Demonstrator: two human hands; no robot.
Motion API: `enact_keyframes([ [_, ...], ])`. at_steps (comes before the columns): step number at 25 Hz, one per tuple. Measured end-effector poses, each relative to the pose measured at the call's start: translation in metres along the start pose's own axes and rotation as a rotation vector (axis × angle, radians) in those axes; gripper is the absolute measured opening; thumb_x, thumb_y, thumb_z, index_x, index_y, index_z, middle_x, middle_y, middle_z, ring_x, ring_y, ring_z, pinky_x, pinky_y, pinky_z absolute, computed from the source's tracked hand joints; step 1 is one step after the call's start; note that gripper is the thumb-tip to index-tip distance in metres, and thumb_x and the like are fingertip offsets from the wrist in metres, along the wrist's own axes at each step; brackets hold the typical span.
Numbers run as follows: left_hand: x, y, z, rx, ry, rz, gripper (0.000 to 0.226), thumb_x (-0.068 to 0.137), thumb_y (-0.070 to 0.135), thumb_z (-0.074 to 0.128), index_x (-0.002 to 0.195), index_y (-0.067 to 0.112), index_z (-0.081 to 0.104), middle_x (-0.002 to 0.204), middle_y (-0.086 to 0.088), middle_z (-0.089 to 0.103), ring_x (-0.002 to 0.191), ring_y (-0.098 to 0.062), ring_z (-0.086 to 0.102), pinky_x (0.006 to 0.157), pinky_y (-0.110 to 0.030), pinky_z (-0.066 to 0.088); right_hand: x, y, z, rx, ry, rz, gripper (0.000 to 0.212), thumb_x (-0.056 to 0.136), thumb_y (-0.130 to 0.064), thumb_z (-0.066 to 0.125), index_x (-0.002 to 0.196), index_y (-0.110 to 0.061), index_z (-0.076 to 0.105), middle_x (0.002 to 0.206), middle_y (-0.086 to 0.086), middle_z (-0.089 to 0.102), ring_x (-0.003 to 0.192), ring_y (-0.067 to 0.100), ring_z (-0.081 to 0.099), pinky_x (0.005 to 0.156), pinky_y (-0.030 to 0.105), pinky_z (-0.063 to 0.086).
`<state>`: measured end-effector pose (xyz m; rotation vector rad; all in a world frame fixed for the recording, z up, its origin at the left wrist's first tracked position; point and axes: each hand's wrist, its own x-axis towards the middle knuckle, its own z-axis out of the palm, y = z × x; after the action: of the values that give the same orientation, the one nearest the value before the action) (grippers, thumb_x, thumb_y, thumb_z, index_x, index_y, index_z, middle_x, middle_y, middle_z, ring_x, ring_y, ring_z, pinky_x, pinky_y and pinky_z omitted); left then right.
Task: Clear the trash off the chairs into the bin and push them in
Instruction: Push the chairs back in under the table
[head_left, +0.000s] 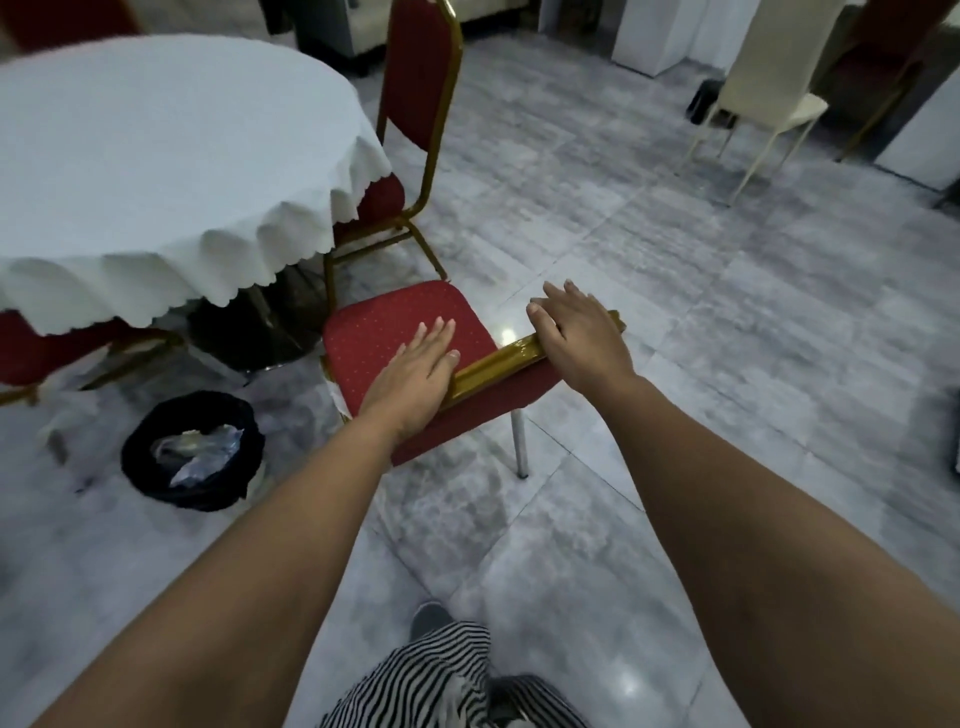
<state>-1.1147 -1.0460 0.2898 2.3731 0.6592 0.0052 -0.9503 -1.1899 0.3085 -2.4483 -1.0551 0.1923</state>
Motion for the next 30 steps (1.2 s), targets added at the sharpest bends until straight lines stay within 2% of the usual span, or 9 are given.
enact_keyframes([
  [9, -0.007, 0.010, 0.010, -0.052, -0.032, -0.154, 0.051, 0.106, 0.039, 0.011, 0.156, 0.032, 0.007, 0.165, 0.009, 0.002, 0.151, -0.007, -0.004, 0.124, -0.034, 0.001, 0.011, 0.018, 0.005, 0.033, 0.018, -0.152, 0.051, 0.104, -0.044, 0.029, 0.135, -0.019, 0.060, 0.153, 0.001, 0.045, 0.148, 0.017, 0.026, 0.120, 0.037, 0.013],
  [17, -0.037, 0.067, 0.061, -0.030, 0.185, -0.321, 0.052, 0.106, 0.041, 0.010, 0.157, 0.029, 0.008, 0.165, 0.008, 0.003, 0.152, -0.009, -0.003, 0.124, -0.033, 0.000, 0.002, 0.057, -0.021, 0.042, -0.087, -0.340, 0.046, 0.105, -0.039, 0.031, 0.132, -0.017, 0.061, 0.150, 0.002, 0.048, 0.147, 0.021, 0.029, 0.119, 0.038, 0.015],
  [20, -0.043, 0.080, 0.074, -0.005, 0.265, -0.384, 0.053, 0.106, 0.041, 0.011, 0.157, 0.028, 0.007, 0.165, 0.007, 0.002, 0.152, -0.009, -0.005, 0.124, -0.033, -0.001, 0.001, 0.064, -0.027, 0.080, -0.089, -0.411, 0.055, 0.098, -0.046, 0.024, 0.111, -0.014, 0.066, 0.125, 0.003, 0.063, 0.129, 0.025, 0.047, 0.113, 0.046, 0.030],
  [22, -0.047, 0.091, 0.083, -0.007, 0.293, -0.416, 0.054, 0.106, 0.042, 0.011, 0.157, 0.027, 0.007, 0.165, 0.007, 0.001, 0.152, -0.010, -0.005, 0.124, -0.033, -0.001, 0.003, 0.072, -0.028, 0.086, -0.061, -0.445, 0.054, 0.094, -0.046, 0.022, 0.100, -0.013, 0.064, 0.106, 0.003, 0.063, 0.115, 0.024, 0.052, 0.105, 0.048, 0.037],
  [23, -0.049, 0.097, 0.088, -0.004, 0.306, -0.436, 0.054, 0.106, 0.041, 0.011, 0.157, 0.027, 0.007, 0.165, 0.007, 0.001, 0.152, -0.010, -0.005, 0.124, -0.033, -0.001, 0.003, 0.076, -0.029, 0.085, -0.068, -0.458, 0.053, 0.094, -0.046, 0.022, 0.099, -0.013, 0.063, 0.106, 0.003, 0.063, 0.115, 0.025, 0.053, 0.105, 0.049, 0.037],
  [26, -0.055, 0.108, 0.099, 0.010, 0.349, -0.478, 0.053, 0.106, 0.041, 0.012, 0.157, 0.028, 0.007, 0.165, 0.008, 0.002, 0.152, -0.009, -0.005, 0.123, -0.032, -0.002, 0.005, 0.086, -0.026, 0.072, -0.107, -0.481, 0.060, 0.094, -0.050, 0.020, 0.111, -0.012, 0.064, 0.123, 0.008, 0.063, 0.125, 0.028, 0.051, 0.108, 0.050, 0.035],
  [28, -0.055, 0.112, 0.104, 0.033, 0.395, -0.499, 0.054, 0.106, 0.041, 0.013, 0.157, 0.026, 0.008, 0.166, 0.007, 0.003, 0.152, -0.010, -0.005, 0.123, -0.032, -0.002, 0.007, 0.090, -0.027, 0.077, -0.120, -0.511, 0.065, 0.093, -0.052, 0.017, 0.115, -0.011, 0.063, 0.125, 0.010, 0.062, 0.125, 0.029, 0.051, 0.107, 0.051, 0.037],
  [30, -0.054, 0.115, 0.109, 0.063, 0.485, -0.532, 0.054, 0.106, 0.041, 0.014, 0.157, 0.024, 0.010, 0.166, 0.005, 0.006, 0.152, -0.011, -0.003, 0.123, -0.033, -0.002, 0.009, 0.093, -0.030, 0.069, -0.118, -0.548, 0.068, 0.092, -0.052, 0.015, 0.124, -0.015, 0.062, 0.135, 0.006, 0.059, 0.134, 0.026, 0.045, 0.114, 0.050, 0.030],
])
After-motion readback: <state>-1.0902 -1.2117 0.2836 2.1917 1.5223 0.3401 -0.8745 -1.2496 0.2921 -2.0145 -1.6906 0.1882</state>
